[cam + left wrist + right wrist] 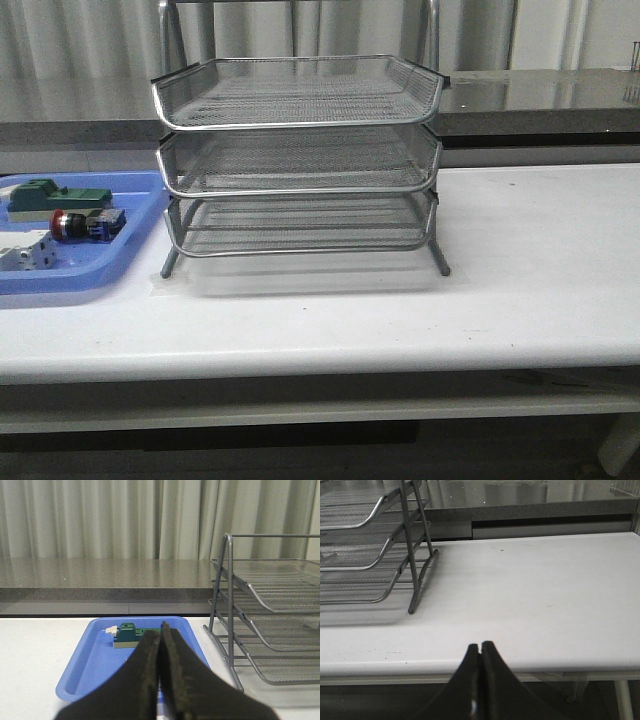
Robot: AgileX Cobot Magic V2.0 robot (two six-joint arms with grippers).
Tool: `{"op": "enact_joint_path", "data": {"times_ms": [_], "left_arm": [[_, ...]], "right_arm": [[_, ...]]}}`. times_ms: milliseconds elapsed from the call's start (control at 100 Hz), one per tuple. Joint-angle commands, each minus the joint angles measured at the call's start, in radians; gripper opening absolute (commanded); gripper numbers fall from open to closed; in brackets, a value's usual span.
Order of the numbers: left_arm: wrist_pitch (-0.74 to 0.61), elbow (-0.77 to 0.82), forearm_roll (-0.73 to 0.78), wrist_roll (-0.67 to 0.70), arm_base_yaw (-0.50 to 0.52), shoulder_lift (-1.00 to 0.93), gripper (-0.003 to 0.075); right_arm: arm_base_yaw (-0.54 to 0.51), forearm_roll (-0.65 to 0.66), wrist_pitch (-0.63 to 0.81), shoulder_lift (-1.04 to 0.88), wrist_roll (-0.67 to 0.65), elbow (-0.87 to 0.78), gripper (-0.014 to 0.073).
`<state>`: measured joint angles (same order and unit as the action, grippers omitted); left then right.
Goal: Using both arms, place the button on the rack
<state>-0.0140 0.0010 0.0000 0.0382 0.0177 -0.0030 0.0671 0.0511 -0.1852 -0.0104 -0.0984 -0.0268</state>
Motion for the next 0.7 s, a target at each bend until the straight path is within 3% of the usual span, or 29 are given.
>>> {"op": "enact_joint_path", "data": {"times_ms": [0, 200, 420, 690], "left_arm": [[-0.078, 0.046, -0.007, 0.009, 0.003, -0.035, -0.0020], [-0.078, 0.046, -0.007, 0.009, 0.003, -0.035, -0.0020], [-0.078, 0.046, -0.007, 0.009, 0.003, -0.035, -0.0020], [-0.078, 0.046, -0.007, 0.009, 0.003, -0.035, -0.0020]], "right_arm": [[-0.008, 0.023, 0.087, -0.018, 0.012, 0.016, -0.0059], [-0.008, 0.023, 0.095, -0.018, 0.011, 0.016, -0.0059], [-0.008, 0.012, 0.212, -0.017, 0.010, 0.028, -0.0059], [-0.008, -0.013, 0.030, 0.116, 0.010, 0.259, -0.0059]]}}
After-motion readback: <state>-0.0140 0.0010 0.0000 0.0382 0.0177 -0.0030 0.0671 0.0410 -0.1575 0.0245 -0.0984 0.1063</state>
